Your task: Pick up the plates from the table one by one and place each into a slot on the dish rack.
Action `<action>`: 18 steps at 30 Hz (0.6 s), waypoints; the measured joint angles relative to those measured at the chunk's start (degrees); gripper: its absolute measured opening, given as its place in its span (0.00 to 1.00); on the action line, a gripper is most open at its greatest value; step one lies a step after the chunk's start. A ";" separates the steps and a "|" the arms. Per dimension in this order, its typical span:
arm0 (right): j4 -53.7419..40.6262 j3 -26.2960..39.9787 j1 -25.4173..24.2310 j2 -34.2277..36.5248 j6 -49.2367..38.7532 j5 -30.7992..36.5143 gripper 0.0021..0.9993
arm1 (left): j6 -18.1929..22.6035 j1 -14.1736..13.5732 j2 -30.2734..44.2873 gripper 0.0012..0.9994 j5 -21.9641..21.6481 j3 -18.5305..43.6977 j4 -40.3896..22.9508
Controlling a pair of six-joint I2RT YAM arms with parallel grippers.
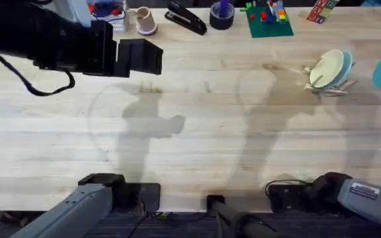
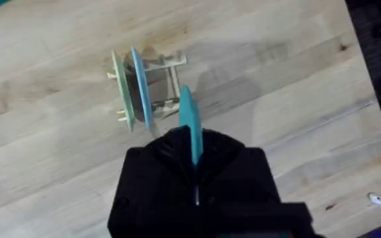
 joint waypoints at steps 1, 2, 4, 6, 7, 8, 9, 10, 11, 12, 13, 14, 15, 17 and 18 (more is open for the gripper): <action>0.29 0.00 -0.08 0.00 -0.02 -0.02 0.03 | 0.02 0.00 0.00 0.99 0.02 0.01 0.00; 0.59 0.00 -0.08 0.00 -0.02 -0.02 0.03 | -0.01 0.00 0.00 0.99 0.00 -0.01 -0.01; 1.34 0.00 -0.08 0.00 -0.07 -0.02 0.03 | 0.01 0.00 0.00 0.99 0.00 -0.01 0.00; 2.06 0.00 -0.08 0.00 -0.30 -0.04 0.03 | 0.01 0.00 0.00 0.99 0.02 0.00 0.00; 2.42 0.00 -0.08 0.00 -0.46 -0.04 0.03 | 0.00 0.00 0.00 1.00 0.02 0.02 0.00; 2.77 0.00 -0.08 0.00 -0.49 -0.04 0.03 | 0.01 0.00 0.00 1.00 0.00 0.02 0.00; 3.10 0.00 -0.08 0.00 -0.54 -0.04 0.03 | 0.00 0.00 0.00 0.99 0.00 0.02 0.00; 3.28 0.00 -0.08 0.00 -0.67 -0.04 0.03 | 0.02 0.00 0.00 1.00 0.00 0.02 0.00; 3.45 0.00 -0.08 0.00 -0.70 -0.04 0.03 | 0.00 0.00 0.00 1.00 0.02 0.02 0.00; 3.69 0.00 -0.08 0.00 -0.79 -0.04 0.03 | -0.01 0.00 0.00 1.00 0.01 0.02 0.00; 3.94 0.00 -0.08 0.00 -0.90 -0.04 0.03 | 0.01 0.00 0.00 0.99 0.02 0.02 0.00; 4.21 0.00 -0.08 0.00 -0.97 -0.04 0.03 | -0.01 0.00 0.00 1.00 0.02 0.02 0.00; 4.36 0.00 -0.08 0.00 -1.15 -0.07 0.03 | 0.01 0.00 0.00 0.99 0.00 0.00 0.00; 4.64 0.00 -0.08 0.02 -1.38 -0.17 0.03 | -0.01 0.00 0.00 1.00 0.02 0.02 0.00; 4.72 0.00 -0.08 0.02 -1.48 -0.22 0.03 | 0.00 0.00 0.00 1.00 0.01 0.02 0.00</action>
